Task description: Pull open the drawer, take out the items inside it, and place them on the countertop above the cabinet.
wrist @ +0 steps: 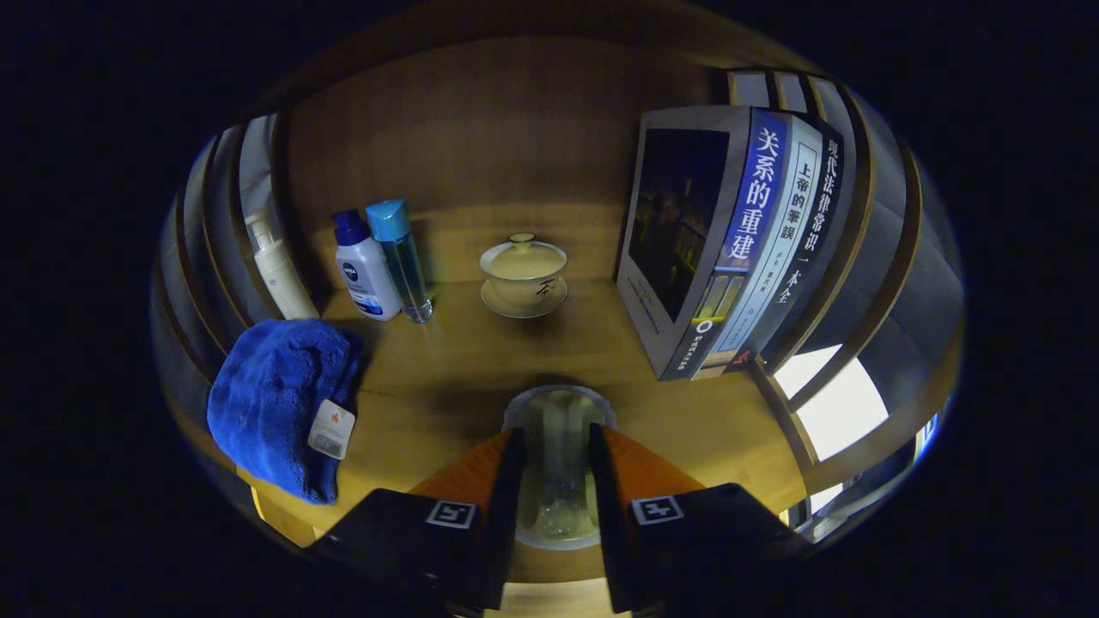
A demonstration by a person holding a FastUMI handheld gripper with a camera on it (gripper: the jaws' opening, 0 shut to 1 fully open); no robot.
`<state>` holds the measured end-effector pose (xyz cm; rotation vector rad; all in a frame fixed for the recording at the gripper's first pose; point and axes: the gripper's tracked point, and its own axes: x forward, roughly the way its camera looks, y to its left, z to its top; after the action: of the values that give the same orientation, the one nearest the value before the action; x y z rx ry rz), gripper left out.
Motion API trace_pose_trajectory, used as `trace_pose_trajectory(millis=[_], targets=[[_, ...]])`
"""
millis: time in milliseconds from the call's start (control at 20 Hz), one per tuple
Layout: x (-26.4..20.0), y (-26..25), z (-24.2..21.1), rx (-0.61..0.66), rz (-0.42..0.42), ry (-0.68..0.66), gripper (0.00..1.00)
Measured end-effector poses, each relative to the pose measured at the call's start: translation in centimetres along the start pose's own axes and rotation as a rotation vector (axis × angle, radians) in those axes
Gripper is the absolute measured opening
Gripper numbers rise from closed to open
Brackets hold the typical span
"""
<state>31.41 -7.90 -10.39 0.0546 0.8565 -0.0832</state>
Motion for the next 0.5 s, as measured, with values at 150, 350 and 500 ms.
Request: trace_pose_trajectory(millis=[150,350,500], targets=[[0.1,0.3,-0.2,-0.018,-0.011,-0.011,0.76],[0.0,1.2,0.6,-0.052,-0.015,-0.077,0.94],[-1.2,1.5,2.1,-0.073,-0.018,-0.154,0.96]])
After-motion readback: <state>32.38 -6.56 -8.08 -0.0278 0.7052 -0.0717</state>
